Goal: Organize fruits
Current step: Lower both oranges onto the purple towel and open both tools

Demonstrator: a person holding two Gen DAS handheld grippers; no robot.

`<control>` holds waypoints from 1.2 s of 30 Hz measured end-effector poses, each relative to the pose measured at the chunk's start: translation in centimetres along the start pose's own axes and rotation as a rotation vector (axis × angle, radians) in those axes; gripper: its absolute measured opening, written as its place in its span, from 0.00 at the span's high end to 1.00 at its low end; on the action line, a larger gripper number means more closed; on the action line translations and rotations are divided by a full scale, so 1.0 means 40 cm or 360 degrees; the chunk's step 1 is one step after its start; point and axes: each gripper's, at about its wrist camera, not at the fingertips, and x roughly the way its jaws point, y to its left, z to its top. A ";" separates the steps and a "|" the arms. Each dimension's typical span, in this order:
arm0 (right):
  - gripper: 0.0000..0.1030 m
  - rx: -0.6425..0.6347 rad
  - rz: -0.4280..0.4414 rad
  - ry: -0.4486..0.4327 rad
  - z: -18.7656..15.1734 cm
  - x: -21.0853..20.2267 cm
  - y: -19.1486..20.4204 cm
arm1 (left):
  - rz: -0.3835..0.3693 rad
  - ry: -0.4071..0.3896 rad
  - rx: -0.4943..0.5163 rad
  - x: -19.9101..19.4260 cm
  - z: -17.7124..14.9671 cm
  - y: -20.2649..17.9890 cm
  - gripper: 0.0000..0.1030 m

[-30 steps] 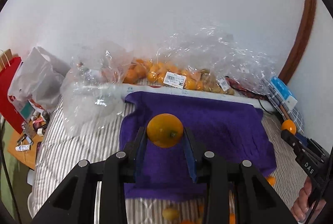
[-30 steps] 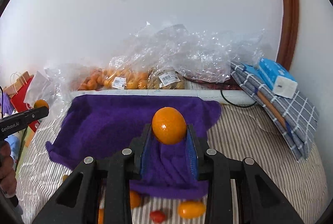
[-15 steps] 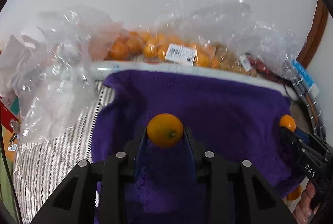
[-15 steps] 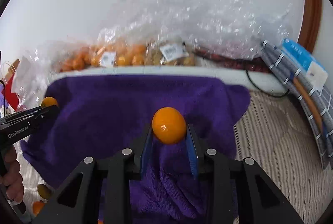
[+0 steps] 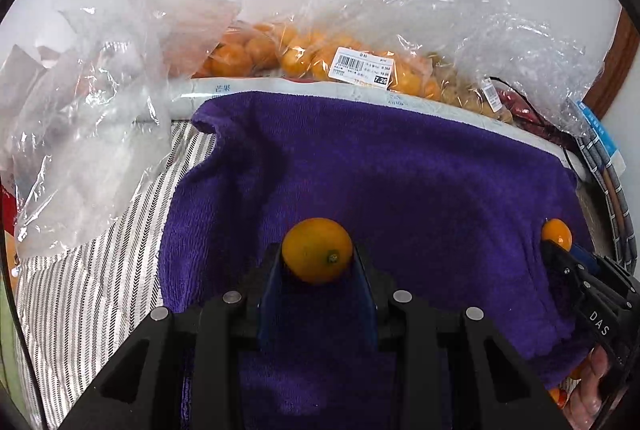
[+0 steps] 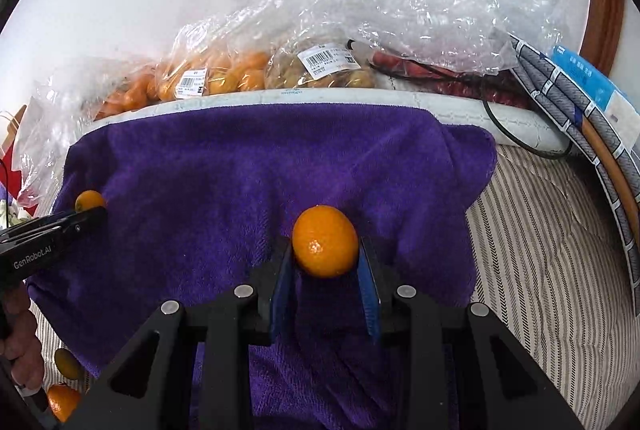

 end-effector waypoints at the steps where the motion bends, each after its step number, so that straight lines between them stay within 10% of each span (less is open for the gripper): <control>1: 0.69 0.0000 -0.0003 0.0002 0.000 0.001 -0.001 | 0.0003 0.0001 0.0000 0.000 0.000 0.000 0.68; 14: 0.68 -0.0017 -0.0027 0.0010 -0.003 0.007 0.002 | 0.0031 0.0020 0.0025 0.006 -0.001 -0.005 0.68; 19: 0.32 0.0007 0.0009 0.0001 -0.006 -0.011 -0.006 | 0.0017 -0.0008 0.0014 -0.013 0.004 -0.003 0.48; 36: 0.31 0.0043 -0.0135 -0.0289 -0.052 -0.276 -0.034 | -0.0031 -0.0243 0.0002 -0.265 -0.028 -0.021 0.45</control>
